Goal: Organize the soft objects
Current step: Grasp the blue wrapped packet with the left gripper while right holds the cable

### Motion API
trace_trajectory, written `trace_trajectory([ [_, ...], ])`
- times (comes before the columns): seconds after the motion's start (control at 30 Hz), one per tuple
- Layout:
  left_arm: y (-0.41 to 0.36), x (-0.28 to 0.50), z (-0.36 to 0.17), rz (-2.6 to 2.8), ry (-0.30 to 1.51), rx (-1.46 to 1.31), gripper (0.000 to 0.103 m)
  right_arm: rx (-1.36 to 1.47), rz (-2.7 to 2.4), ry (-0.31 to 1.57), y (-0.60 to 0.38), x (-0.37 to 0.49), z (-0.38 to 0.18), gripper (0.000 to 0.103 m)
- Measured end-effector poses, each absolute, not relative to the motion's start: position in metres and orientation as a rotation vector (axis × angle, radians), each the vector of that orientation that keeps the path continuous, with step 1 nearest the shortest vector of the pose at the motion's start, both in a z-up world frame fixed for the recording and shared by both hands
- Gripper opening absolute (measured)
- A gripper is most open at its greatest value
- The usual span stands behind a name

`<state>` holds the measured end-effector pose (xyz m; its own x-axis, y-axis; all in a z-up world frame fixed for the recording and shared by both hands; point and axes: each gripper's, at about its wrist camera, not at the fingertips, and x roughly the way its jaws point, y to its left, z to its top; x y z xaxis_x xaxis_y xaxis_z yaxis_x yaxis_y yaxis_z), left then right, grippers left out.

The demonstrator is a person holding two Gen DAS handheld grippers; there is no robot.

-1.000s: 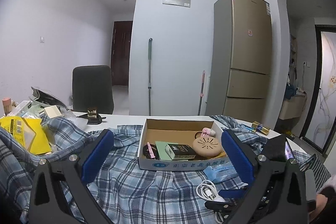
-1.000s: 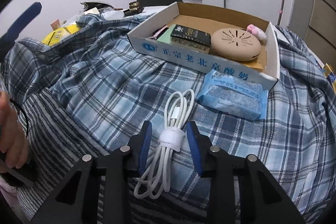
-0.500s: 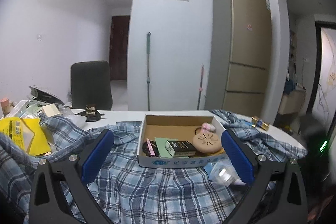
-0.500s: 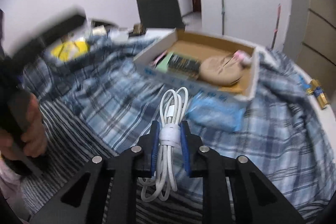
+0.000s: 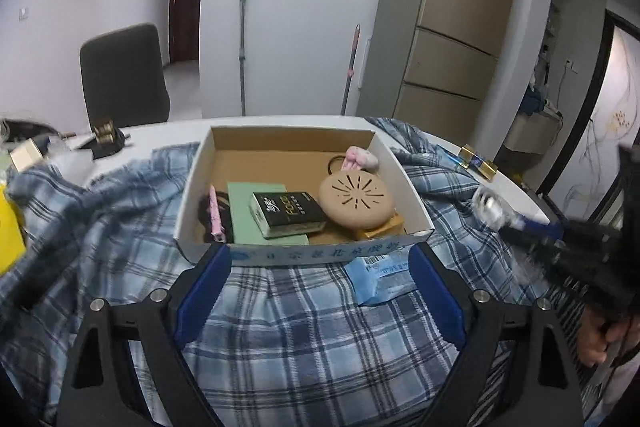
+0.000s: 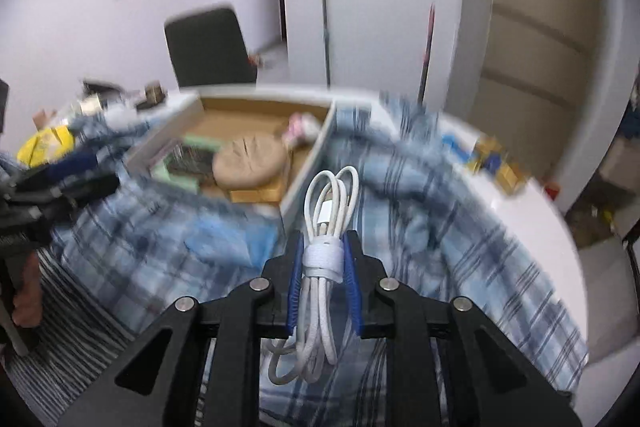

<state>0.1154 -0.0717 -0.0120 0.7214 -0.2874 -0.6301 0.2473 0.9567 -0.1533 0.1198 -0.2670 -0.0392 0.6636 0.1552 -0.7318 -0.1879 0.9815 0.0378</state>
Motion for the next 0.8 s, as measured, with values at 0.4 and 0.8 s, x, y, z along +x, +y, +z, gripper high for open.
trace_trajectory([
  [0.4, -0.078, 0.112, -0.013, -0.276, 0.679, -0.034, 0.092, -0.019, 0.286, 1.032, -0.247, 0.14, -0.082, 0.019],
  [0.8, -0.073, 0.105, -0.009, -0.292, 0.657, -0.018, 0.092, -0.004, 0.481, 1.083, -0.211, 0.108, -0.076, 0.019],
])
